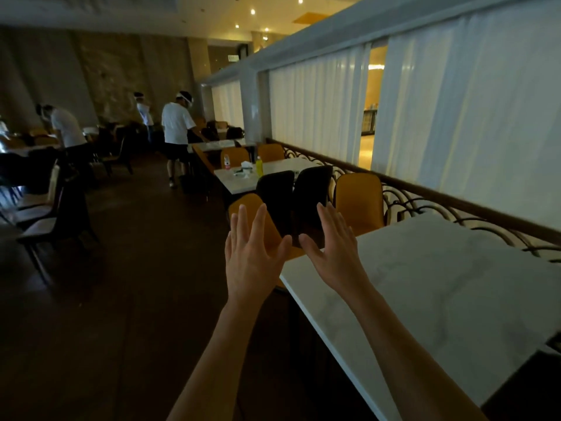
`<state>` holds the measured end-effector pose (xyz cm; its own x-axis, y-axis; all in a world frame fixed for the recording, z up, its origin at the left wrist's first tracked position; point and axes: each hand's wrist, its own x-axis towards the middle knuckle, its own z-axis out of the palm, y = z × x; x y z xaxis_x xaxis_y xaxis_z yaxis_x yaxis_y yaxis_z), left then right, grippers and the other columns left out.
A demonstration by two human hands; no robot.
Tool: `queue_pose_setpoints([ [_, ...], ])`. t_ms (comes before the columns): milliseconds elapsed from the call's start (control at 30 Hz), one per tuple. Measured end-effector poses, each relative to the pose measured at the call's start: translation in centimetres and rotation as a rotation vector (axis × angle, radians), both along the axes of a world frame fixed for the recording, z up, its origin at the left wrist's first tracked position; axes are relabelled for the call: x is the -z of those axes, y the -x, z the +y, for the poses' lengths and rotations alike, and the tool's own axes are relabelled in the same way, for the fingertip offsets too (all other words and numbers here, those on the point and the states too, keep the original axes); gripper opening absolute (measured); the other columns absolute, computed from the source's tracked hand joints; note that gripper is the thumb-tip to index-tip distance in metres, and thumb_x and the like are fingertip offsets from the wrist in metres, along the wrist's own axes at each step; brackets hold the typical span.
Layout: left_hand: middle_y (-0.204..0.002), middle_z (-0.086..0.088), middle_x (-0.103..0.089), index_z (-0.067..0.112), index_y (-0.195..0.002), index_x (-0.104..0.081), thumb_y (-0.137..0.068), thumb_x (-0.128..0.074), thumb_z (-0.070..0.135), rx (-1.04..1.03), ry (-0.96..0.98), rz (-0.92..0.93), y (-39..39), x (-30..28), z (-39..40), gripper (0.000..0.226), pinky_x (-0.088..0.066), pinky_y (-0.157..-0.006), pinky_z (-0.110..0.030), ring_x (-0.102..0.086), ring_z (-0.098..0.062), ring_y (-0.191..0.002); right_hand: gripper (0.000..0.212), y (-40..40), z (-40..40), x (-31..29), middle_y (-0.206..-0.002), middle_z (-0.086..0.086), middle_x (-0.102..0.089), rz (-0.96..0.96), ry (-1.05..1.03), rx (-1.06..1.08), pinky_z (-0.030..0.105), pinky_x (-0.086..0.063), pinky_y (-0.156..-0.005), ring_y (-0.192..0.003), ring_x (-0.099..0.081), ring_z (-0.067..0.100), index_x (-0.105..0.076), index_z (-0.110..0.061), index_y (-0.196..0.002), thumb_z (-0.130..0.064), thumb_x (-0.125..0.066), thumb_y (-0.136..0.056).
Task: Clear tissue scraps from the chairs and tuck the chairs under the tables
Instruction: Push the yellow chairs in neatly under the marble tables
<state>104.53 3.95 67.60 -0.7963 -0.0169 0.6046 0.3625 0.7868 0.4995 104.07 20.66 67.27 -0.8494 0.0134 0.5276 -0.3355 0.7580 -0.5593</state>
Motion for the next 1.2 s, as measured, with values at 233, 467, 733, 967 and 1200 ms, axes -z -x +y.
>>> queue_pose_setpoints([
  [233,-0.168,-0.005,-0.001,0.034,-0.157,-0.012,-0.090,-0.044,0.067,-0.079,-0.053,-0.060,0.7,1.4,-5.2,0.081,-0.012,-0.121,-0.046,0.005,-0.020,-0.153,0.076,2.0,-5.9,0.8,-0.167,0.001,-0.001,-0.040,-0.014,-0.092,0.045,0.000,-0.122,-0.153,0.003,0.021,-0.007,-0.027,-0.158,-0.058,-0.040,-0.096],
  [467,-0.168,-0.003,0.000,0.038,-0.156,-0.009,-0.092,-0.044,0.066,-0.266,-0.034,-0.051,0.6,1.1,-18.2,0.078,-0.008,-0.120,-0.040,0.006,-0.017,-0.153,0.077,4.5,-18.2,1.2,-0.167,0.000,0.004,-0.059,-0.061,-0.209,0.044,0.002,-0.121,-0.153,0.005,0.022,-0.001,-0.030,-0.157,-0.062,-0.035,-0.096],
  [733,-0.168,-0.002,0.002,0.037,-0.156,-0.008,-0.093,-0.044,0.066,-0.374,-0.027,-0.100,2.0,2.0,-27.8,0.079,-0.002,-0.117,-0.037,0.007,-0.018,-0.153,0.076,7.3,-27.4,1.7,-0.166,-0.002,0.005,-0.094,-0.057,-0.305,0.046,0.001,-0.121,-0.152,0.006,0.021,-0.002,-0.031,-0.157,-0.062,-0.035,-0.096],
  [967,-0.168,-0.002,0.001,0.040,-0.156,-0.006,-0.093,-0.043,0.066,-0.410,-0.060,-0.139,8.3,3.9,-33.0,0.077,-0.004,-0.118,-0.039,0.006,-0.018,-0.153,0.077,14.3,-31.8,3.4,-0.166,-0.001,0.006,-0.125,-0.095,-0.305,0.046,0.003,-0.121,-0.152,0.007,0.022,-0.001,-0.030,-0.158,-0.064,-0.031,-0.095],
  [1200,-0.168,-0.001,0.006,0.040,-0.156,-0.003,-0.094,-0.039,0.068,-0.397,-0.043,-0.209,20.7,6.1,-37.5,0.077,-0.002,-0.121,-0.042,0.012,-0.018,-0.152,0.078,27.2,-35.9,6.0,-0.166,-0.001,0.007,-0.155,-0.114,-0.279,0.048,0.003,-0.122,-0.152,0.009,0.023,0.001,-0.030,-0.157,-0.065,-0.030,-0.095],
])
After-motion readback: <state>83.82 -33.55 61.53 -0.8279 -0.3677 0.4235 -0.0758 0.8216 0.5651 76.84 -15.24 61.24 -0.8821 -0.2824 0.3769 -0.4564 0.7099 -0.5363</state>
